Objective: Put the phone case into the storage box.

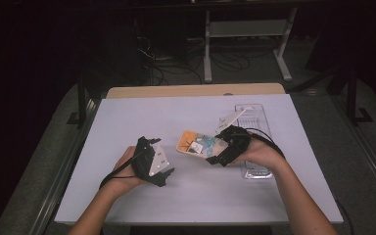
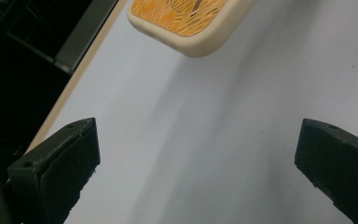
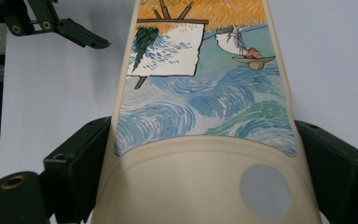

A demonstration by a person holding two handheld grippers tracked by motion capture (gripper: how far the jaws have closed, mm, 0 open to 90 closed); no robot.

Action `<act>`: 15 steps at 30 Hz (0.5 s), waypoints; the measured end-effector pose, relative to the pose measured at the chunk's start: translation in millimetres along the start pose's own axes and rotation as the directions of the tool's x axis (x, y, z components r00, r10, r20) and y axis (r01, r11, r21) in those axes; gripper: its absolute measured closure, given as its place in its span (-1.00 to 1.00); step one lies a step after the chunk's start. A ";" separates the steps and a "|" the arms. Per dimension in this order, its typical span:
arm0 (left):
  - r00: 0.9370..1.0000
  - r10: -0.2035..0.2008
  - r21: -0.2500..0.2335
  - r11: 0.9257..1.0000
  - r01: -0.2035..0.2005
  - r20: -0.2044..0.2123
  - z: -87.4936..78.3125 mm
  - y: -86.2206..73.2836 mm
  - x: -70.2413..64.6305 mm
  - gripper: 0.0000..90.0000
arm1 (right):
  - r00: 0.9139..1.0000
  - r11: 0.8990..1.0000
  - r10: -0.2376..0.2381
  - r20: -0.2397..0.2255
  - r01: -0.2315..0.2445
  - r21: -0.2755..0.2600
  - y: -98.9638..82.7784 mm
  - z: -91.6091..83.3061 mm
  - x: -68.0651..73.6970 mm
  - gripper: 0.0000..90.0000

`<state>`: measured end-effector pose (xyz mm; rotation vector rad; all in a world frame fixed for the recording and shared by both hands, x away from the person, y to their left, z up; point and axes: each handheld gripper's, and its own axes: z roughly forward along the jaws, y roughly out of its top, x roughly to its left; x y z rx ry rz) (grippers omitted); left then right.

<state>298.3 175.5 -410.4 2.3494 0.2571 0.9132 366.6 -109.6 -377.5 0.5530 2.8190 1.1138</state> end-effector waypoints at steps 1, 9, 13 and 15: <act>1.000 0.010 -0.001 1.000 -0.010 -0.007 -0.2 0.4 -0.5 -1.00 | 1.000 1.000 -0.001 0.000 0.001 -0.001 0.0 -0.1 -0.1 -0.78; 0.995 0.082 0.001 0.997 -0.083 -0.057 -0.3 2.7 -5.5 -1.00 | 1.000 1.000 0.005 -0.002 -0.005 -0.001 0.2 0.3 0.5 -0.78; 0.991 0.112 0.008 0.994 -0.112 -0.077 0.7 2.5 -7.8 -1.00 | 1.000 1.000 0.005 -0.004 -0.005 0.001 0.4 0.6 0.6 -0.78; 0.988 0.126 0.010 0.992 -0.126 -0.087 0.9 2.5 -9.0 -1.00 | 1.000 1.000 0.010 -0.004 -0.010 -0.001 0.6 0.8 1.1 -0.78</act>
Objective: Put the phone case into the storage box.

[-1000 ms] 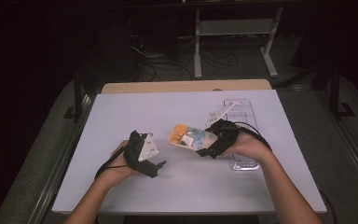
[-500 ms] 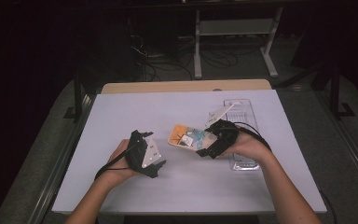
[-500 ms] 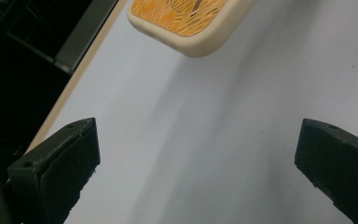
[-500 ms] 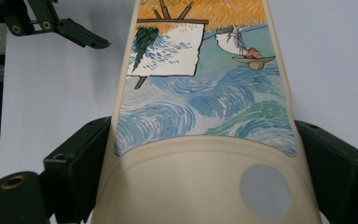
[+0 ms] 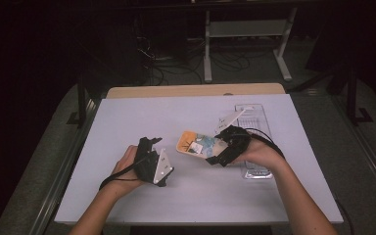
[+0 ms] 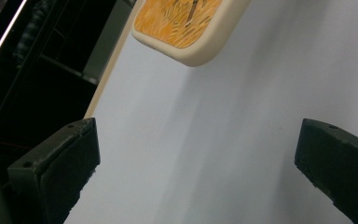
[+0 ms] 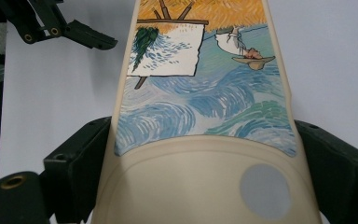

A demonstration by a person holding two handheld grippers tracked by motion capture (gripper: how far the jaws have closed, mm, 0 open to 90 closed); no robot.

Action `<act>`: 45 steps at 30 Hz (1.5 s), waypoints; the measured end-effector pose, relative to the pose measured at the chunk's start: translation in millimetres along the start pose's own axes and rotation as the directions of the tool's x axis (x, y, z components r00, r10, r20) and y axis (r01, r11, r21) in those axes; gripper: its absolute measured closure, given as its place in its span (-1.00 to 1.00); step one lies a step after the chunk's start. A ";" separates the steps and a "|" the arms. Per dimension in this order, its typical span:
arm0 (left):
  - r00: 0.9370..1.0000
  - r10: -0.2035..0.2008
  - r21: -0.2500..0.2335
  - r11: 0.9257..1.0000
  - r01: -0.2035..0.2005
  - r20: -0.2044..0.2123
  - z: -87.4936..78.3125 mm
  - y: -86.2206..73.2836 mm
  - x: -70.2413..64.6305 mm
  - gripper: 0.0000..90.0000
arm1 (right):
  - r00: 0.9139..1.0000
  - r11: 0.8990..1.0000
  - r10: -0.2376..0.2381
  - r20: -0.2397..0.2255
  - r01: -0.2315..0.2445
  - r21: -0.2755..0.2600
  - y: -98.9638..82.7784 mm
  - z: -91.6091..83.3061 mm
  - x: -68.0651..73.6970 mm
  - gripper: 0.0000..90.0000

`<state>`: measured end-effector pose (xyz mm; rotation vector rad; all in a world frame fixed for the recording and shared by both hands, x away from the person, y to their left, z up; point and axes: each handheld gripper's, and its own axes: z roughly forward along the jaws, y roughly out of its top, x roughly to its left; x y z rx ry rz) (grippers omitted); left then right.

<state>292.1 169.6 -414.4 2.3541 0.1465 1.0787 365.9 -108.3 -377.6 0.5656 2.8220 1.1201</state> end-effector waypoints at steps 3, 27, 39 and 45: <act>0.999 0.032 0.007 0.999 -0.032 -0.026 0.7 0.3 -2.6 -1.00 | 1.000 1.000 -0.006 0.003 0.006 0.002 0.0 0.2 -0.2 -0.78; 0.958 0.232 0.027 0.973 -0.230 -0.171 4.6 1.9 -18.0 -1.00 | 1.000 1.000 -0.009 0.005 0.009 0.000 0.2 0.9 -0.2 -0.78; 0.911 0.324 0.038 0.945 -0.325 -0.257 4.7 4.0 -23.9 -1.00 | 1.000 1.000 -0.003 0.003 0.003 0.005 0.6 2.0 0.2 -0.78; 0.896 0.345 0.037 0.936 -0.349 -0.279 4.4 6.8 -27.2 -1.00 | 1.000 1.000 -0.006 0.007 0.006 0.004 1.0 4.7 0.7 -0.78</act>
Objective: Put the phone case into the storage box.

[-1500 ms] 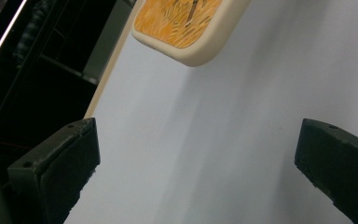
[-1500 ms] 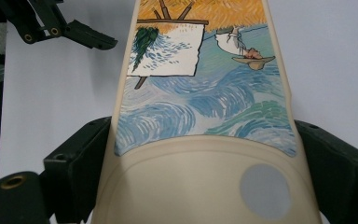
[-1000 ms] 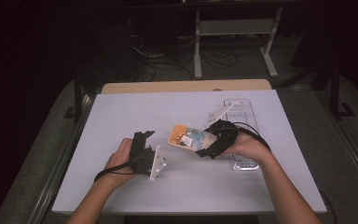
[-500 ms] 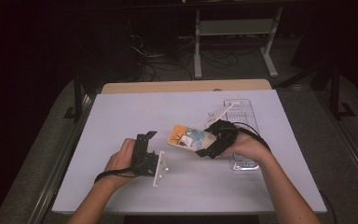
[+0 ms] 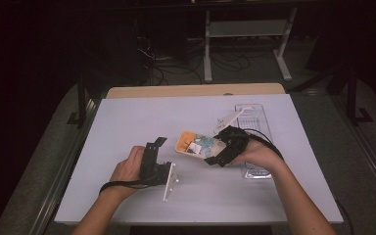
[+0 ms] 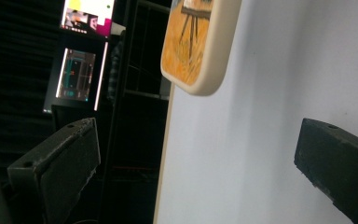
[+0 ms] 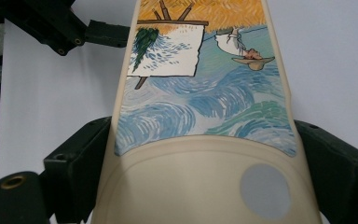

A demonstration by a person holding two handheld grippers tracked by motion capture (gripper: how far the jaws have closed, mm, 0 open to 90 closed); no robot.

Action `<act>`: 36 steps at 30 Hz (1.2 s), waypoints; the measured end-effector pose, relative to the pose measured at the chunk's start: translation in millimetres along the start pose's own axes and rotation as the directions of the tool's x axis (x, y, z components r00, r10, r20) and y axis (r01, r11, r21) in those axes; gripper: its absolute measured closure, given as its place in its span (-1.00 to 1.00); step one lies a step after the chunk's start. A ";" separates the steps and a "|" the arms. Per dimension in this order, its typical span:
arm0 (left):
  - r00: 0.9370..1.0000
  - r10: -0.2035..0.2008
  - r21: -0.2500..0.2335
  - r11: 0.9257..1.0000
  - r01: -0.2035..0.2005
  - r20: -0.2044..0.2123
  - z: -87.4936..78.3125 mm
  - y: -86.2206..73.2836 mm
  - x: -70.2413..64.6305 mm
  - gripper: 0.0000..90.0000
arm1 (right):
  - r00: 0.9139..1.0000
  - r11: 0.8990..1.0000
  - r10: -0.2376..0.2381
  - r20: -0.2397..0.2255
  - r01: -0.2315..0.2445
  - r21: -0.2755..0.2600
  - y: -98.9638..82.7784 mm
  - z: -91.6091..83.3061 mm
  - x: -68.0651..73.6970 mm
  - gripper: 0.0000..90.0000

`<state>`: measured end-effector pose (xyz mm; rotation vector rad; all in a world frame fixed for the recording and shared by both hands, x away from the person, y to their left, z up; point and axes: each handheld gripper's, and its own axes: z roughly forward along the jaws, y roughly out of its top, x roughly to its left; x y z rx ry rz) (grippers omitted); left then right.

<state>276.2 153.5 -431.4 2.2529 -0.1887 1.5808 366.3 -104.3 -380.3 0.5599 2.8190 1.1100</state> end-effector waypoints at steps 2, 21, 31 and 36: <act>1.000 0.002 -0.011 1.000 -0.002 -0.007 0.3 1.6 -1.2 -1.00 | 1.000 1.000 0.003 -0.002 -0.003 0.001 0.5 1.4 0.9 -0.78; 0.993 0.069 -0.036 0.997 -0.072 -0.091 1.2 13.9 -7.4 -1.00 | 0.999 1.000 0.011 -0.031 -0.012 -0.029 8.9 10.5 7.4 -0.78; 0.987 0.095 -0.052 0.993 -0.102 -0.128 2.2 18.6 -10.6 -0.90 | 1.000 0.999 0.008 -0.028 -0.009 -0.037 13.0 15.7 11.0 -0.78; 0.984 0.118 -0.047 0.991 -0.126 -0.133 2.6 20.0 -12.0 -0.87 | 1.000 0.999 0.011 -0.029 -0.012 -0.035 15.0 18.4 13.6 -0.78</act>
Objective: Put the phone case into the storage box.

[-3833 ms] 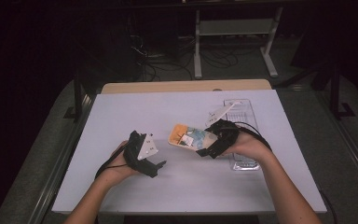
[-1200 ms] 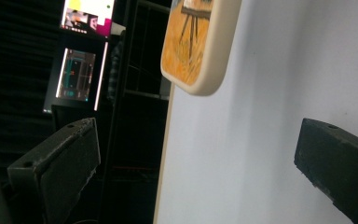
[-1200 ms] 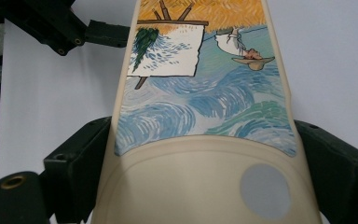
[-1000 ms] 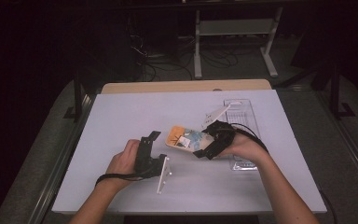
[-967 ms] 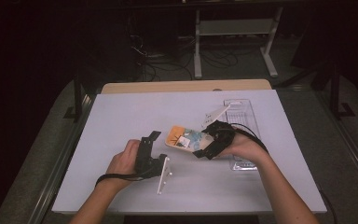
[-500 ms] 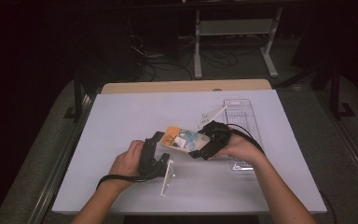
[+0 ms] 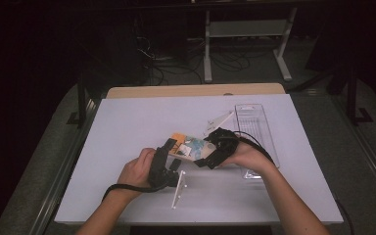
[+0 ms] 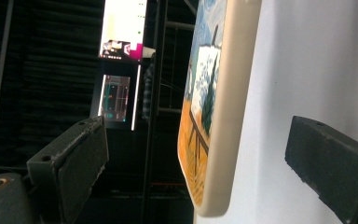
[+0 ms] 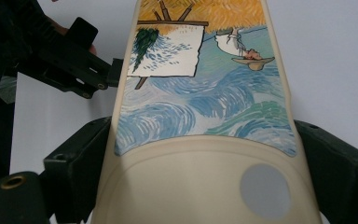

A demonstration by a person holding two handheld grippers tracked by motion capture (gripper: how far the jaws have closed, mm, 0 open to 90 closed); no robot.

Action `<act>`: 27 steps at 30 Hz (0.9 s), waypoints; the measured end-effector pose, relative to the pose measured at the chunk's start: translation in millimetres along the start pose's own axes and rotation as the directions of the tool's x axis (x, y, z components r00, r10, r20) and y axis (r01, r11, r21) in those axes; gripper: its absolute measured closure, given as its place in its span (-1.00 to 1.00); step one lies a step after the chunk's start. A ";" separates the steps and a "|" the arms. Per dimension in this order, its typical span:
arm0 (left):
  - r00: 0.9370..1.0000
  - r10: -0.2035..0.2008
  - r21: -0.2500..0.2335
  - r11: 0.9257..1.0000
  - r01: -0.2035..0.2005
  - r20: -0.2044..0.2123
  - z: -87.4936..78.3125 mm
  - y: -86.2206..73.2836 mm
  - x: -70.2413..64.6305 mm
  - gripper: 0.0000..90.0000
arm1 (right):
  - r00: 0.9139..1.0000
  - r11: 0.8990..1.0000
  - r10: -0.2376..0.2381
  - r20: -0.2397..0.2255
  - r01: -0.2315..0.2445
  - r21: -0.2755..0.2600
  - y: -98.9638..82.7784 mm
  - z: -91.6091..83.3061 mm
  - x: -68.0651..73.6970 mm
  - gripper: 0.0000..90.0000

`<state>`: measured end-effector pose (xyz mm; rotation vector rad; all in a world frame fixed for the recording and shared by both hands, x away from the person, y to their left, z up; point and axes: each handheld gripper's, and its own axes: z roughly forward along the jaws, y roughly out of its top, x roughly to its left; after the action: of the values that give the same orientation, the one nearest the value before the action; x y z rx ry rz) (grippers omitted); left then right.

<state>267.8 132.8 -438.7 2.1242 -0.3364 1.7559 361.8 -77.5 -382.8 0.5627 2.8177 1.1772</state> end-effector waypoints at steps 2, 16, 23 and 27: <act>1.000 0.012 0.000 1.000 -0.012 -0.007 0.4 0.8 -1.2 -0.85 | 1.000 1.000 -0.005 0.002 0.005 -0.002 0.7 1.1 0.6 -0.78; 0.998 0.050 -0.009 0.999 -0.051 -0.040 1.1 2.7 -4.7 -0.42 | 1.000 1.000 0.000 -0.007 0.000 -0.002 3.4 5.5 6.3 -0.78; 0.997 0.057 -0.009 0.998 -0.058 -0.055 1.0 4.6 -6.2 -0.25 | 1.000 1.000 -0.003 0.000 0.003 -0.007 3.8 5.2 5.9 -0.78; 0.995 0.065 0.000 0.998 -0.065 -0.071 1.1 6.1 -5.8 -0.21 | 1.000 1.000 -0.007 0.008 0.007 -0.008 4.0 6.1 5.4 -0.78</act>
<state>265.1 126.5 -443.7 2.0656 -0.3927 1.8611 359.0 -68.9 -383.8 0.5554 2.8046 1.1826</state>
